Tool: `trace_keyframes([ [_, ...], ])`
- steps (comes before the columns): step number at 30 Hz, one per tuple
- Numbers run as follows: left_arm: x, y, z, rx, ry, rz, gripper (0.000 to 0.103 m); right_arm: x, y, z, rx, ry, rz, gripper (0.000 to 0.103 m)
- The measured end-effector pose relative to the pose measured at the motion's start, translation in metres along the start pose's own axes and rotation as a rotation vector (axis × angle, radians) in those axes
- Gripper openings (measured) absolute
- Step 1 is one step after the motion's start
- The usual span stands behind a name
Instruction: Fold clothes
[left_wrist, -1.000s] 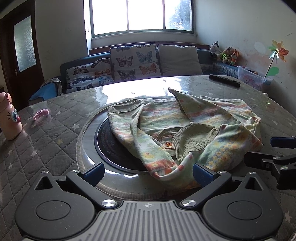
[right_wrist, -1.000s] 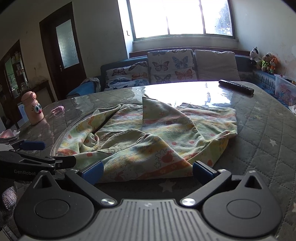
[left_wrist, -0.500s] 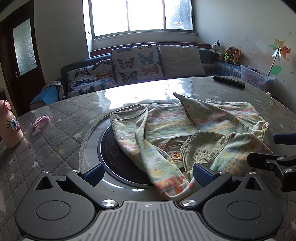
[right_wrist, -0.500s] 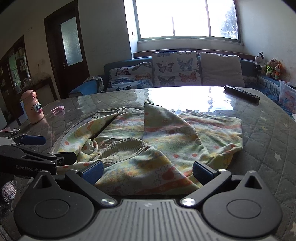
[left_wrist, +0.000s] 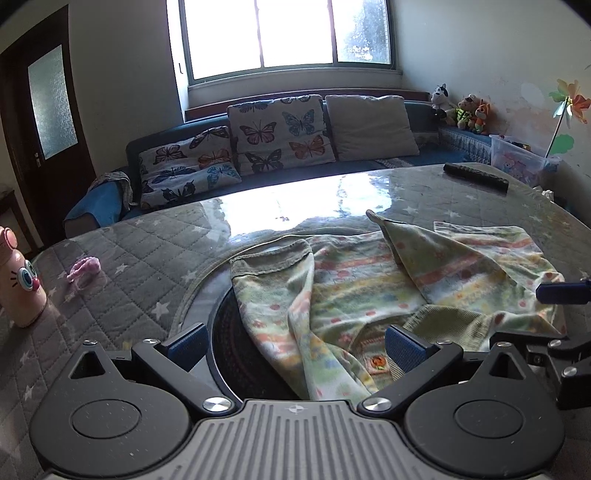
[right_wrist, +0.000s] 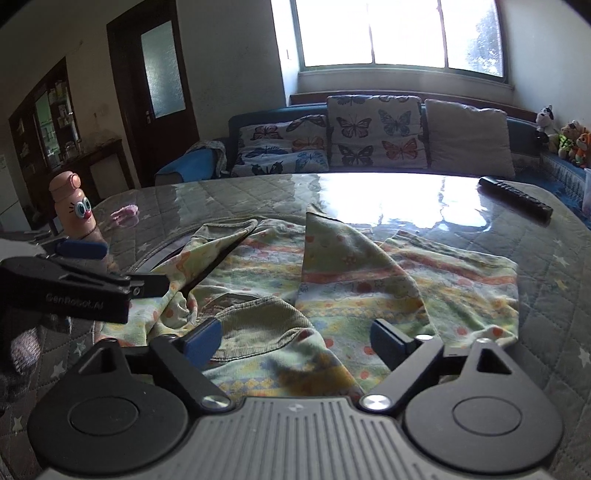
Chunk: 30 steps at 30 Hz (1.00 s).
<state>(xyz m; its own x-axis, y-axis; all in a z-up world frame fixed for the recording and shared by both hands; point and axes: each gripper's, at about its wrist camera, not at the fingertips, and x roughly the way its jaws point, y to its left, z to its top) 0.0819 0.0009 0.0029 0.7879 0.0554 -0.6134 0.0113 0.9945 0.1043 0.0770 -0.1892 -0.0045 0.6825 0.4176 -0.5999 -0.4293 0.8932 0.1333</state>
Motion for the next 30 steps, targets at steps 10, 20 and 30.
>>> trace_keyframes([
  [10,0.043,0.002,0.006,0.016,0.091,0.004,0.064,0.002,0.002,-0.006,-0.036,0.042,0.058,0.019],
  [20,0.033,0.023,-0.011,-0.025,0.095,0.019,0.009,-0.039,0.014,-0.018,-0.156,0.046,0.173,0.010],
  [30,0.009,0.055,-0.040,-0.095,0.102,0.102,0.005,-0.057,0.018,-0.018,-0.243,0.122,0.348,0.045],
])
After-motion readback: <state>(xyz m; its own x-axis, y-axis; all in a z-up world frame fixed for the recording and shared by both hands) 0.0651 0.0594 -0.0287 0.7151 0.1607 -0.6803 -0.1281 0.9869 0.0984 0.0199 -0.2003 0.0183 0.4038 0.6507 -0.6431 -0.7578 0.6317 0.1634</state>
